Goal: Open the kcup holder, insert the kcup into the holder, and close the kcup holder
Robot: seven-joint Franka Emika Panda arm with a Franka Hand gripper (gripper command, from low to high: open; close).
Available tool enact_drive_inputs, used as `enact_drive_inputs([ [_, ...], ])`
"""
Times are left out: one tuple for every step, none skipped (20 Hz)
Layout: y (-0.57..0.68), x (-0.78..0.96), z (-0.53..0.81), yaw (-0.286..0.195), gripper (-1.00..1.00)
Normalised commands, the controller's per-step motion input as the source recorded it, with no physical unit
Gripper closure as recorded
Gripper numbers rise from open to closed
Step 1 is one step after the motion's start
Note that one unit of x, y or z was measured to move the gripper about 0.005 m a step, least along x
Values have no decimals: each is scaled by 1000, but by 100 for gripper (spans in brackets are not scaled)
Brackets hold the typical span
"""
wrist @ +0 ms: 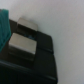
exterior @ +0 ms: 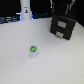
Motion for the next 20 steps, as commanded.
enact_drive_inputs([
  [634,-275,-243,-165,-100],
  [632,-271,-249,-164,-100],
  [630,-261,-248,-164,-100],
  [618,-284,-252,-158,-100],
  [604,-265,-269,-158,-100],
  [585,-245,-268,-161,-100],
  [569,-244,-281,-162,-100],
  [551,-233,-293,-161,-100],
  [533,-207,-305,-157,-100],
  [501,-188,-329,-150,-100],
  [470,-168,-343,-145,-100],
  [434,-153,-355,-140,-100],
  [384,-138,-372,-129,-100],
  [349,-106,-391,-116,-100],
  [315,-99,-396,-110,-100],
  [280,-155,-396,-105,-100],
  [269,-172,-395,-100,-100],
  [261,-191,-402,-100,-100],
  [228,-231,-415,-89,-100],
  [198,-258,-424,-74,-100],
])
